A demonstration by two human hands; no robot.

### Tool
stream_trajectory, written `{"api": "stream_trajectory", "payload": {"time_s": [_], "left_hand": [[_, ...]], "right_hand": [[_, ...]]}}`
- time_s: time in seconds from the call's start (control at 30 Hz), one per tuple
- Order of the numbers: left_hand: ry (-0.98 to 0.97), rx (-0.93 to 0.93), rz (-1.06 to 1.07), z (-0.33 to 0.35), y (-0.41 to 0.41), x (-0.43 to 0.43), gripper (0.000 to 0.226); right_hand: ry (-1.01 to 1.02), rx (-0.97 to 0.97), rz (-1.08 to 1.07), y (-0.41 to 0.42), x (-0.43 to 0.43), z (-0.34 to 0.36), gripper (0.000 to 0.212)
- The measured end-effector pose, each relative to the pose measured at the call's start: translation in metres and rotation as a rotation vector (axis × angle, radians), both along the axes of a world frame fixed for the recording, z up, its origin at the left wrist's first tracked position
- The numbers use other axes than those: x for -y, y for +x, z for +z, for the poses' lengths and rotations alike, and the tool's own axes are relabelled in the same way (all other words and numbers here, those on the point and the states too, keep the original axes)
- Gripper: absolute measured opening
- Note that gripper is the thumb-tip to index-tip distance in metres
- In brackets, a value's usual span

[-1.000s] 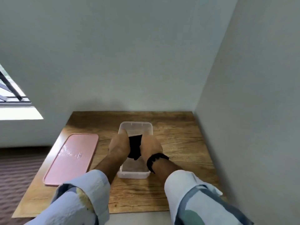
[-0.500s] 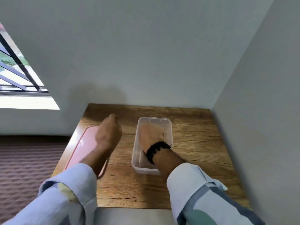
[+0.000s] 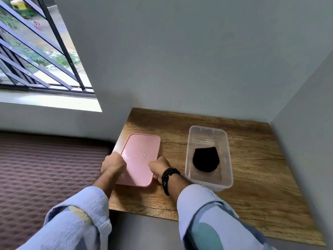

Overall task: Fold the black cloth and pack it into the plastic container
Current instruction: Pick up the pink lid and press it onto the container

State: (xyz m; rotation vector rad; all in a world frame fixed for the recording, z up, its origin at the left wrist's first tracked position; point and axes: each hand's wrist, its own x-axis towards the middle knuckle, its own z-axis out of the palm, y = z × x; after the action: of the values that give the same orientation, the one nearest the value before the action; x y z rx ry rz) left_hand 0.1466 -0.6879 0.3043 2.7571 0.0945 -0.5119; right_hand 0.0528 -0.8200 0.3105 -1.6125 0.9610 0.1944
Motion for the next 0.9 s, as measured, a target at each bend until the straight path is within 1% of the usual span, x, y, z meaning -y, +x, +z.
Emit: {"api": "stream_trajectory", "payload": {"time_s": [0.03,0.1,0.17,0.23,0.3,0.33,0.4,0.53,0.67,0.77,0.83,0.9], "left_hand": [[-0.040,-0.024,0.009,0.000,0.002,-0.004,0.031],[-0.192,-0.046,0.061,0.001,0.002,-0.004,0.028],[-0.386,-0.002,0.111,0.011,-0.003,0.008,0.027],[-0.571,0.043,0.091,0.029,-0.010,0.034,0.028],[-0.697,0.051,0.041,0.051,-0.020,0.066,0.029],[-0.715,0.056,-0.004,0.060,-0.028,0.084,0.030],[-0.694,0.066,-0.101,0.071,-0.046,0.117,0.031],[-0.583,0.066,-0.232,0.066,-0.088,0.163,0.026],[-0.520,0.018,-0.218,0.053,-0.116,0.181,0.025],[-0.470,0.054,-0.179,0.049,-0.121,0.184,0.027],[-0.437,0.066,-0.178,0.051,-0.121,0.184,0.026],[-0.432,0.040,-0.173,0.050,-0.122,0.185,0.028]], "right_hand": [[-0.051,-0.001,-0.001,-0.001,0.003,0.002,0.035],[-0.267,0.005,0.006,-0.002,0.017,0.014,0.028],[-0.505,0.048,0.012,-0.005,0.036,0.038,0.026],[-0.689,0.084,-0.028,-0.014,0.060,0.065,0.027],[-0.761,0.099,-0.101,-0.031,0.091,0.086,0.029],[-0.774,0.099,-0.130,-0.042,0.108,0.091,0.030],[-0.789,0.078,-0.183,-0.072,0.141,0.094,0.031],[-0.731,-0.009,-0.303,-0.121,0.174,0.074,0.032],[-0.683,-0.076,-0.377,-0.143,0.182,0.050,0.027],[-0.592,-0.087,-0.321,-0.149,0.183,0.037,0.027],[-0.588,-0.081,-0.286,-0.148,0.184,0.033,0.026],[-0.606,-0.083,-0.280,-0.148,0.186,0.032,0.025]]}}
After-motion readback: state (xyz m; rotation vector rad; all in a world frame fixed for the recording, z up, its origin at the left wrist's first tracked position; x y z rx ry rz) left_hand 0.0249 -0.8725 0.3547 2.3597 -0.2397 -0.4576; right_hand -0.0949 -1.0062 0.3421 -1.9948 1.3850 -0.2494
